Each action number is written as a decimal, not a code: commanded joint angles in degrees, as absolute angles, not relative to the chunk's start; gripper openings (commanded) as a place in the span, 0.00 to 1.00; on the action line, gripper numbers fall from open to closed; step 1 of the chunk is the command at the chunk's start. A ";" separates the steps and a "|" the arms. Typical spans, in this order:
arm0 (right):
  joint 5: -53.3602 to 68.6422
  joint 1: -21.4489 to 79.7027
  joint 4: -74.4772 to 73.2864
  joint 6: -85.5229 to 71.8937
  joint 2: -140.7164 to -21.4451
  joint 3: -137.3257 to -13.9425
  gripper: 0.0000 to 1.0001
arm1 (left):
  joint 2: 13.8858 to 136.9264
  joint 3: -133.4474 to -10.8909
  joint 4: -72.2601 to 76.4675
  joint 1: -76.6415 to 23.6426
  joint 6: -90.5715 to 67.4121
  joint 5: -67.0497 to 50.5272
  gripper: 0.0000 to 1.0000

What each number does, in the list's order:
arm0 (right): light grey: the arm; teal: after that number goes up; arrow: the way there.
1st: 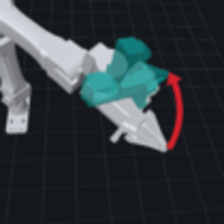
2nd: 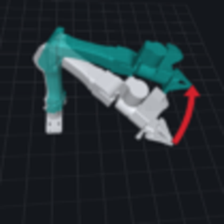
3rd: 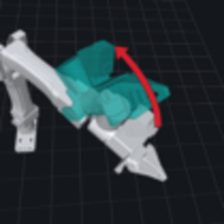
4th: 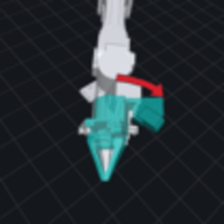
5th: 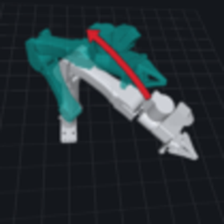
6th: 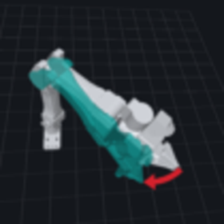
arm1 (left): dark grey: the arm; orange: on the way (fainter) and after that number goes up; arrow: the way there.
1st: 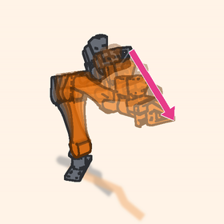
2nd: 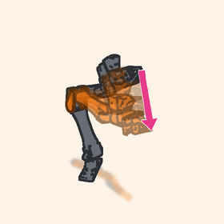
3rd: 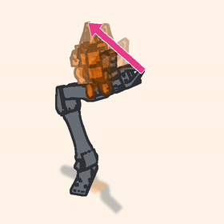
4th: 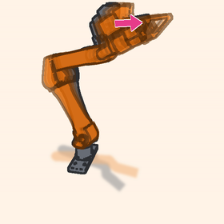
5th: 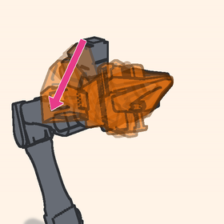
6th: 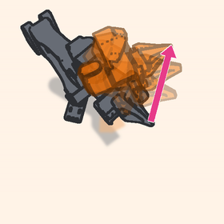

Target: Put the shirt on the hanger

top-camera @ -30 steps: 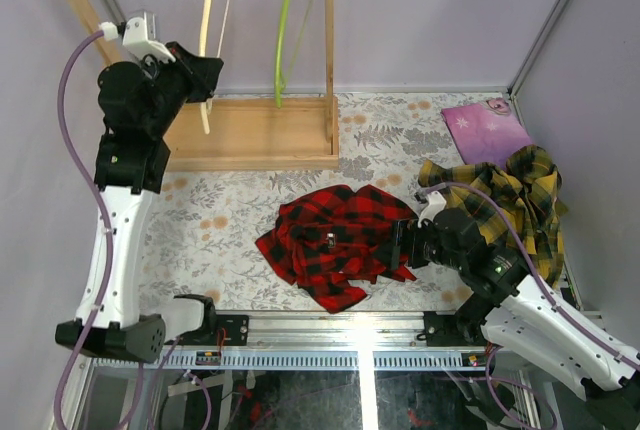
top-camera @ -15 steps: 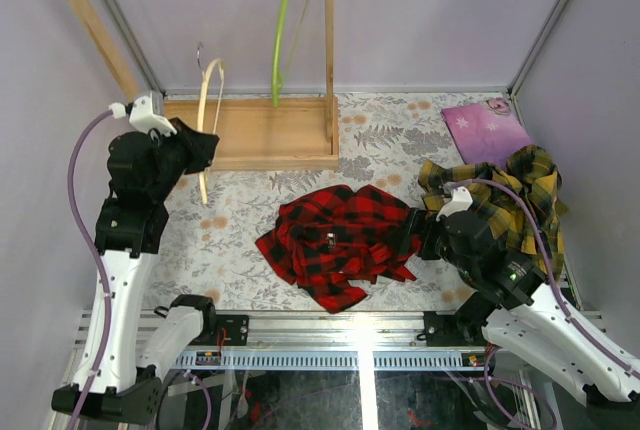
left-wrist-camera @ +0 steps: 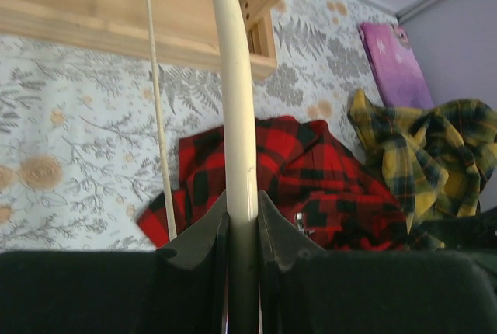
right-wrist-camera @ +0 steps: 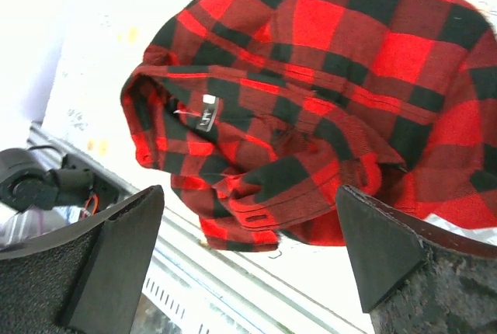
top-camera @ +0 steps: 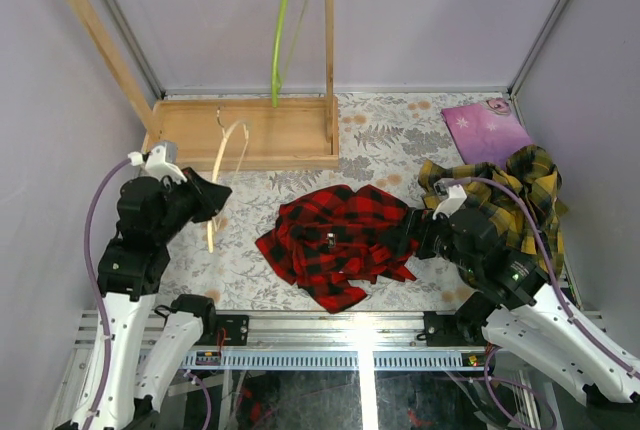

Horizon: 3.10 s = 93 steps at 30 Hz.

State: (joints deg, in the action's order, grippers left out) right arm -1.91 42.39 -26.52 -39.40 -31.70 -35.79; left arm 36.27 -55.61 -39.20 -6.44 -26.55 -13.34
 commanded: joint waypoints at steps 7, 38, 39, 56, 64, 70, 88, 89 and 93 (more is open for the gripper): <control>4.57 42.40 -22.42 -37.36 -33.14 -38.81 0.99 | 34.95 -52.86 -38.63 -16.89 -22.37 -17.94 0.00; -4.61 42.42 -14.46 -60.77 -21.79 -38.71 0.94 | 64.63 -63.30 -19.97 -77.30 -27.68 39.91 0.00; -4.13 42.40 -13.13 -61.49 -22.66 -38.74 0.93 | 65.42 -63.36 -19.38 -78.02 -27.42 40.93 0.00; 0.27 42.45 13.44 -73.67 -36.36 -28.97 0.76 | 69.35 -61.07 -11.14 -79.71 -25.62 32.71 0.00; -0.09 42.44 20.07 -75.41 -39.05 -26.31 0.59 | 69.76 -59.28 -9.16 -79.76 -25.10 29.17 0.00; -1.30 42.45 27.17 -76.64 -39.39 -23.00 0.28 | 70.48 -58.94 -8.61 -79.70 -25.15 27.81 0.00; -10.52 42.40 33.88 -74.33 -30.39 -15.81 0.00 | 58.52 -53.84 -12.64 -79.71 -26.64 26.52 0.73; -10.73 42.40 32.45 -73.98 -29.62 -16.05 0.00 | 57.47 -54.03 -13.85 -79.72 -25.65 27.19 0.74; -5.56 42.38 23.86 -68.39 -27.57 -20.15 0.00 | 54.04 -57.96 -21.26 -79.68 -19.93 29.87 0.75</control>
